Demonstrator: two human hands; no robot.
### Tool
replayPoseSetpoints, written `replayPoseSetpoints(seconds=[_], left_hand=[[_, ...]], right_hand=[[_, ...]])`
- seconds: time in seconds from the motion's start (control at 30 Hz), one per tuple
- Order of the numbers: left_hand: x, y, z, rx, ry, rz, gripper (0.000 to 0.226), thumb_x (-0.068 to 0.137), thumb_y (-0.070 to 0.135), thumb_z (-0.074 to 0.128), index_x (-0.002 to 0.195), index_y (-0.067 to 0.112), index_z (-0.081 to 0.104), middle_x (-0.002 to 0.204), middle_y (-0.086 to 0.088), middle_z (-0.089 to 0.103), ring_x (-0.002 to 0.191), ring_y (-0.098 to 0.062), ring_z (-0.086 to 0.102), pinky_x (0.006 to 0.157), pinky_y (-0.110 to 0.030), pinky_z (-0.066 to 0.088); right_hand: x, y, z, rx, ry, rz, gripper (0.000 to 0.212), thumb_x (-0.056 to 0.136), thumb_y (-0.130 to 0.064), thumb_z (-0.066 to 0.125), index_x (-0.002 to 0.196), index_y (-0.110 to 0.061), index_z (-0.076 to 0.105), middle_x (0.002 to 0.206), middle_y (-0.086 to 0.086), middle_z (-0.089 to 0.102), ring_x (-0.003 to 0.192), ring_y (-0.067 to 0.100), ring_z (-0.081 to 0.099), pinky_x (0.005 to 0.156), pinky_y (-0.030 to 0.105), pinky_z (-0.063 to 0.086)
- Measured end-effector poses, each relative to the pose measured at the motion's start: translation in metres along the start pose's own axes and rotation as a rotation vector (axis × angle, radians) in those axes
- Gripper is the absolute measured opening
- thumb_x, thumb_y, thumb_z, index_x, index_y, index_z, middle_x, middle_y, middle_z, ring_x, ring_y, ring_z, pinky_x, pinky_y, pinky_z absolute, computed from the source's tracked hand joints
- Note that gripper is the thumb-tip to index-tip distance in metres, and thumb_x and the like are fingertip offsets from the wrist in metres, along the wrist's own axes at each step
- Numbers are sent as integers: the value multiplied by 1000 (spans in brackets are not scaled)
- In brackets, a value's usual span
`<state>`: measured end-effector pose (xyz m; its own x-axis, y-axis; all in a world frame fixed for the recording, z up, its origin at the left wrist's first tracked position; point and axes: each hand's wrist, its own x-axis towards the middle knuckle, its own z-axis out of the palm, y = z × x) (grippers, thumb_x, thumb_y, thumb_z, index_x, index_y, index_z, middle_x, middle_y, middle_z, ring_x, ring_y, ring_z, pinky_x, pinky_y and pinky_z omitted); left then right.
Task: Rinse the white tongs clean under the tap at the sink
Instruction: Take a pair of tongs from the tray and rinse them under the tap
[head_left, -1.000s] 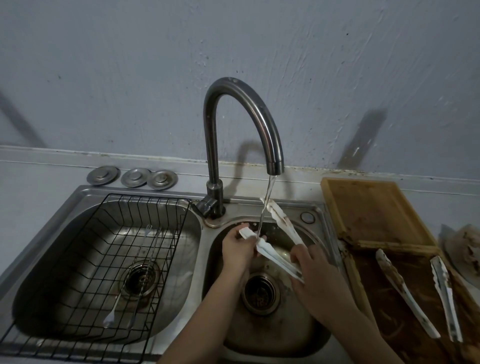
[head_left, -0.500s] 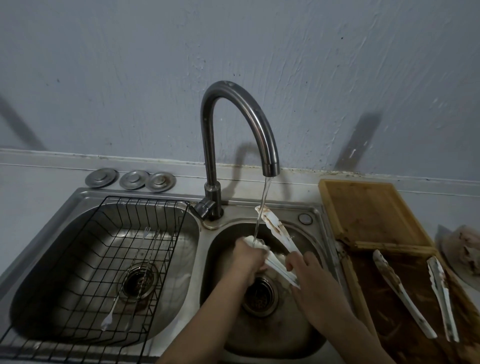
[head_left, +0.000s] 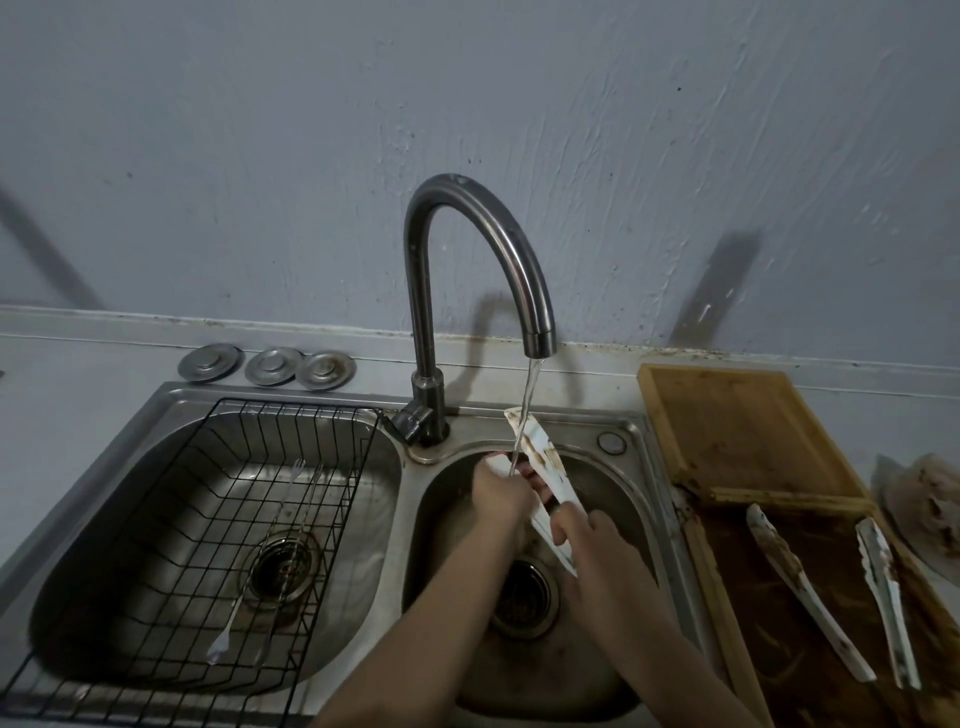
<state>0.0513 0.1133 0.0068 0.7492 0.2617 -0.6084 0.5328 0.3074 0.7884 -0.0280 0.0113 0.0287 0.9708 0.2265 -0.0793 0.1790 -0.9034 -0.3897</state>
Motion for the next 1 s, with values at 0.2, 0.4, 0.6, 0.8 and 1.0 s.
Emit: replayPoseSetpoints(seconds=[0.2, 0.4, 0.6, 0.8, 1.0], left_hand=[[-8, -23, -14, 190, -207, -138, 26, 95, 10, 39, 106, -2, 59, 87, -18, 68, 70, -25, 68, 67, -38, 60], [4, -20, -45, 29, -84, 247, 66, 84, 25, 67, 138, 2, 37, 123, -11, 62, 111, -26, 62, 95, -37, 50], [7, -24, -46, 135, -84, 395, 100, 57, 15, 89, 140, 13, 34, 133, 2, 49, 123, -13, 47, 93, -21, 46], [32, -20, -45, -27, 172, 334, 91, 53, 40, 89, 129, 8, 48, 127, -6, 59, 118, -23, 58, 101, -42, 48], [22, -29, -31, 43, 50, 282, 103, 50, 32, 90, 137, 13, 39, 134, 1, 52, 121, -19, 52, 94, -30, 48]], right_hand=[[5, 6, -1, -29, 5, 10, 24, 87, -19, 56, 96, -31, 36, 92, -8, 45, 64, 2, 48, 50, 15, 36], [3, 0, 3, -187, -50, -79, 23, 89, -24, 51, 109, -26, 39, 97, -3, 46, 55, -1, 28, 45, 18, 21], [9, -8, 2, -243, -81, -148, 29, 90, -23, 48, 118, -25, 41, 94, -5, 40, 55, 1, 25, 47, 18, 18], [6, -1, -6, -203, -90, -100, 24, 89, -18, 48, 111, -26, 44, 102, -2, 48, 69, 13, 52, 55, 20, 40], [6, -3, -12, -176, -108, -79, 16, 90, -17, 45, 105, -23, 46, 93, -5, 38, 60, 8, 38, 48, 17, 23]])
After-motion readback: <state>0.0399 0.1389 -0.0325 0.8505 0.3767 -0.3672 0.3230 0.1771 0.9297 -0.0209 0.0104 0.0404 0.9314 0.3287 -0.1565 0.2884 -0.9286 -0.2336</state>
